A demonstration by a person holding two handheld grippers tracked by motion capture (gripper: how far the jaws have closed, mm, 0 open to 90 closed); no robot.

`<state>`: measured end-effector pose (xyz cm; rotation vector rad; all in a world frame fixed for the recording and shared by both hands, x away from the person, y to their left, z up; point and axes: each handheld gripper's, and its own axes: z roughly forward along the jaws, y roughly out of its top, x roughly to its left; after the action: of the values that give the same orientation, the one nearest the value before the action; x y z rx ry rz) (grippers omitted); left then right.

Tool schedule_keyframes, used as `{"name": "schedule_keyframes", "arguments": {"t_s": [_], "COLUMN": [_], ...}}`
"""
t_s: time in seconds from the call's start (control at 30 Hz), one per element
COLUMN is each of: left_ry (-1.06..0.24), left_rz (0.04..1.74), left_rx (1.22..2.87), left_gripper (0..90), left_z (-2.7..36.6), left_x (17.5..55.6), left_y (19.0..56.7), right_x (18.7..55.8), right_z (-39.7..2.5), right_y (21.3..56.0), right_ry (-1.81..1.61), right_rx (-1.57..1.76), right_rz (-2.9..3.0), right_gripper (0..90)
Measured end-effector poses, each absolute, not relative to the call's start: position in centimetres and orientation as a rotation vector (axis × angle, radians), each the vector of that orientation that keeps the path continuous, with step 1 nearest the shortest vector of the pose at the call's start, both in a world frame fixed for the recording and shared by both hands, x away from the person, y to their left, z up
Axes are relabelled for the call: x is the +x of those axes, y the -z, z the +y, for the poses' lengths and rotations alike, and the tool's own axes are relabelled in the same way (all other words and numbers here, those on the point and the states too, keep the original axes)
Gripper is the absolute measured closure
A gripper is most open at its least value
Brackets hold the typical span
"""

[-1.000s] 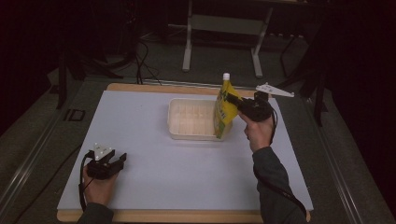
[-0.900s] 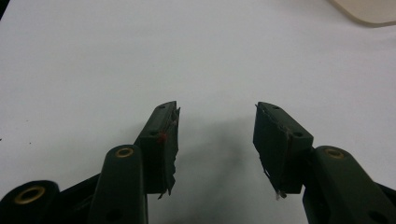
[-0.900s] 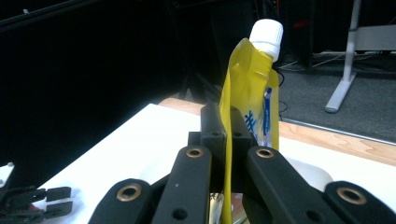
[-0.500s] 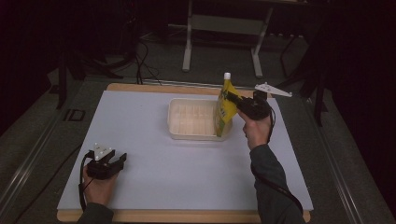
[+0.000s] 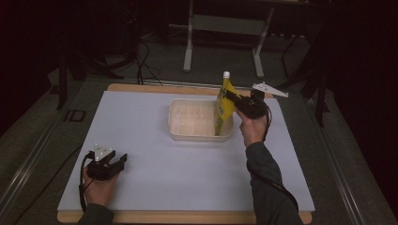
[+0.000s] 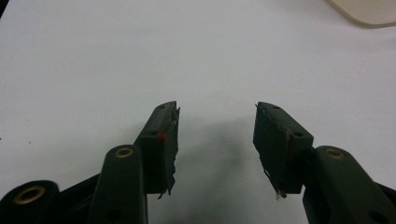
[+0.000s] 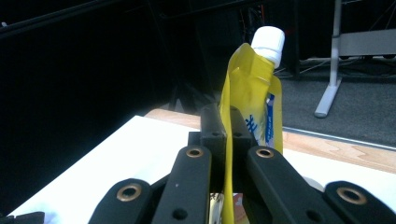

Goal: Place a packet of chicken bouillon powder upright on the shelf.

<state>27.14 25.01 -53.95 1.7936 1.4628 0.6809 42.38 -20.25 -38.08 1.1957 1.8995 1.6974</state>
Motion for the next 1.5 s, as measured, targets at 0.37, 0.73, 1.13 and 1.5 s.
{"name": "schedule_keyframes", "arguments": {"t_s": [0.37,0.73,1.13,1.5], "left_ry": [-0.679,-0.680,-0.678,-0.677], "left_rz": [1.462,1.463,1.463,1.463], "left_rx": [1.793,1.795,1.795,1.796], "left_gripper": [49.6,49.6,49.5,49.4], "left_z": [25.0,25.0,25.0,25.0], "left_x": [27.1,27.2,27.2,27.2], "left_y": [53.9,54.0,54.0,54.0], "right_x": [42.7,42.6,42.9,42.9], "right_z": [-19.9,-20.1,-19.6,-19.3], "right_y": [38.3,39.4,40.5,40.6], "right_ry": [-1.685,-1.647,-1.612,-1.568], "right_rx": [1.177,1.213,1.248,1.248], "right_rz": [1.898,1.913,1.929,1.964], "right_gripper": [90.0,90.0,89.8,77.1]}}
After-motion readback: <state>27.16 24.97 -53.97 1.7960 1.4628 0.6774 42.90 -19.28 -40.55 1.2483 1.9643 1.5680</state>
